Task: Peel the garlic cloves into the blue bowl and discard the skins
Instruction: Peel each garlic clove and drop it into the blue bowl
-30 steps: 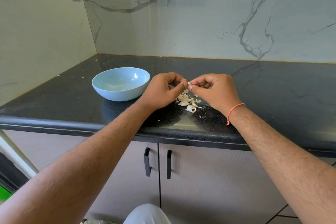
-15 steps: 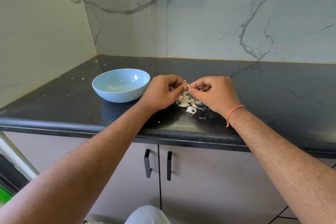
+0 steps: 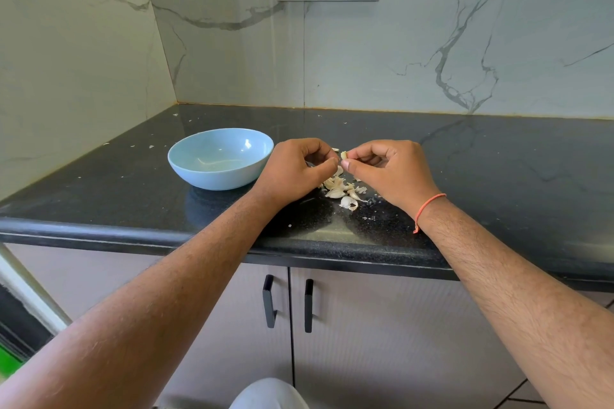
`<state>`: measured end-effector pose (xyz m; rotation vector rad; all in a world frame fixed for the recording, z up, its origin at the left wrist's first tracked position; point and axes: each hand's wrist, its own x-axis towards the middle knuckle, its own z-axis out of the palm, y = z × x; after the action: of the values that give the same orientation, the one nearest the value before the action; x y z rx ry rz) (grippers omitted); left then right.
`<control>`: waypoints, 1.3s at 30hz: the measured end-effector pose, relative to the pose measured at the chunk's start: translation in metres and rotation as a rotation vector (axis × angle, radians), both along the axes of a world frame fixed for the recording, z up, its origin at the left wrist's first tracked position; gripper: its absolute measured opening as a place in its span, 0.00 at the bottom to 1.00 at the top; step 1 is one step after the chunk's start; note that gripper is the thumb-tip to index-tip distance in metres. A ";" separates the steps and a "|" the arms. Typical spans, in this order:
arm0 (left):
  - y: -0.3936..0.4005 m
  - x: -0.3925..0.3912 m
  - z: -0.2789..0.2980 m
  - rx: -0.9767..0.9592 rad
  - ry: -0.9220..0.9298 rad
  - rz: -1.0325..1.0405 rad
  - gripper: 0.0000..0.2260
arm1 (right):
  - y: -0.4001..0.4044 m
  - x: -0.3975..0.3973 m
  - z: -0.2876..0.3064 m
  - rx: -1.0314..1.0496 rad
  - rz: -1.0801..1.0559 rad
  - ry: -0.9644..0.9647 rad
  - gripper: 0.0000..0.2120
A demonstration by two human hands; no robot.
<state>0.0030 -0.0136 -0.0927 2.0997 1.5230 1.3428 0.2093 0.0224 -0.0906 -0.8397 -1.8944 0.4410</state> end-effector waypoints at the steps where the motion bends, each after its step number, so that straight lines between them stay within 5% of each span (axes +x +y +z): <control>1: 0.000 0.000 0.000 -0.001 0.002 0.007 0.02 | 0.000 0.000 0.000 0.003 -0.004 0.003 0.05; 7: -0.001 0.001 0.000 0.029 0.014 0.047 0.08 | 0.002 0.000 0.000 0.000 -0.048 0.003 0.05; 10: 0.002 -0.002 -0.001 0.015 0.014 0.045 0.02 | 0.002 0.000 0.000 0.007 -0.060 -0.033 0.04; 33: -0.001 0.002 0.000 0.052 0.071 0.029 0.03 | 0.002 0.000 0.001 -0.092 -0.015 -0.015 0.01; 39: -0.008 0.002 0.001 0.091 0.101 -0.059 0.11 | 0.001 0.000 0.000 -0.042 -0.046 -0.029 0.02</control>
<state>0.0055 -0.0214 -0.0914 2.2814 1.4500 1.3281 0.2091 0.0234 -0.0910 -0.9203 -1.8941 0.4444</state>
